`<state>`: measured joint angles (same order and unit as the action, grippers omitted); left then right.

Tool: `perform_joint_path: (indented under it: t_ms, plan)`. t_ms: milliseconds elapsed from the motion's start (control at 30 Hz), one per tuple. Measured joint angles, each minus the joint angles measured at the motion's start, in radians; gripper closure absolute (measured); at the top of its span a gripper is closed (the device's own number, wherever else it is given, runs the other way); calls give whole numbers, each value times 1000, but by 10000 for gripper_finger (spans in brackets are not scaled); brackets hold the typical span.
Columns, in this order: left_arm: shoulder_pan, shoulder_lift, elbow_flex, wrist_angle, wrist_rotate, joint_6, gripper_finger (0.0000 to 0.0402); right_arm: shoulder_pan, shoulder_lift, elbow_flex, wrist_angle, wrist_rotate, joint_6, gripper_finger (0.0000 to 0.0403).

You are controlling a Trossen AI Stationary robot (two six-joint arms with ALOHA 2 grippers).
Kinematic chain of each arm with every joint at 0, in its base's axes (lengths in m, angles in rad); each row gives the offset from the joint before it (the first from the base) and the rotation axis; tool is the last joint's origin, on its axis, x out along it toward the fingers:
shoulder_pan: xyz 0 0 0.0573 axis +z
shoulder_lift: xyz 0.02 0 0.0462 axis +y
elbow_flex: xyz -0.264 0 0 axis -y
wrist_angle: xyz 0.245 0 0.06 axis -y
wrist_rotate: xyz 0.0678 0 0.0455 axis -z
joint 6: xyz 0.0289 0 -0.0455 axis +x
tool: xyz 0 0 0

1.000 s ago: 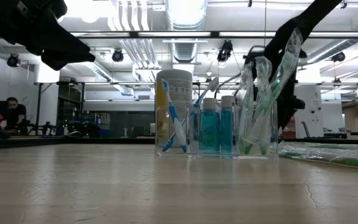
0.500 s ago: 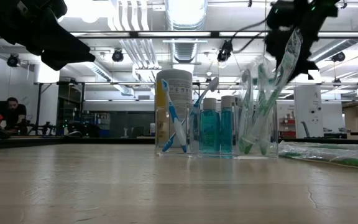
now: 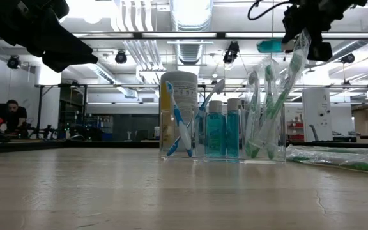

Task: Pick & Place toothbrushing station
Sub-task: Put the blue mouthwash into the middle section of the transparent organizer

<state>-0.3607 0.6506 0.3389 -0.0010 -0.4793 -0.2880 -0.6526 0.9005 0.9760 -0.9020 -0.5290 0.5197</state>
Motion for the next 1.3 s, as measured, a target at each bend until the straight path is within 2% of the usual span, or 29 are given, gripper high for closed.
perform_joint_path:
  t_ms: [167,433,900,1000,1300]
  plan:
    - [0,0,0,0,0,0,244,86,6,0,-1,0,33,298]
    - [0,0,0,0,0,0,245,291,10,-1,-8,36,38,298]
    - [0,0,0,0,0,0,245,631,11,-2,17,93,-27,298]
    - [0,0,0,0,0,0,245,702,14,-2,39,150,-6,298]
    - [0,0,0,0,0,0,245,911,89,-2,71,450,101,298]
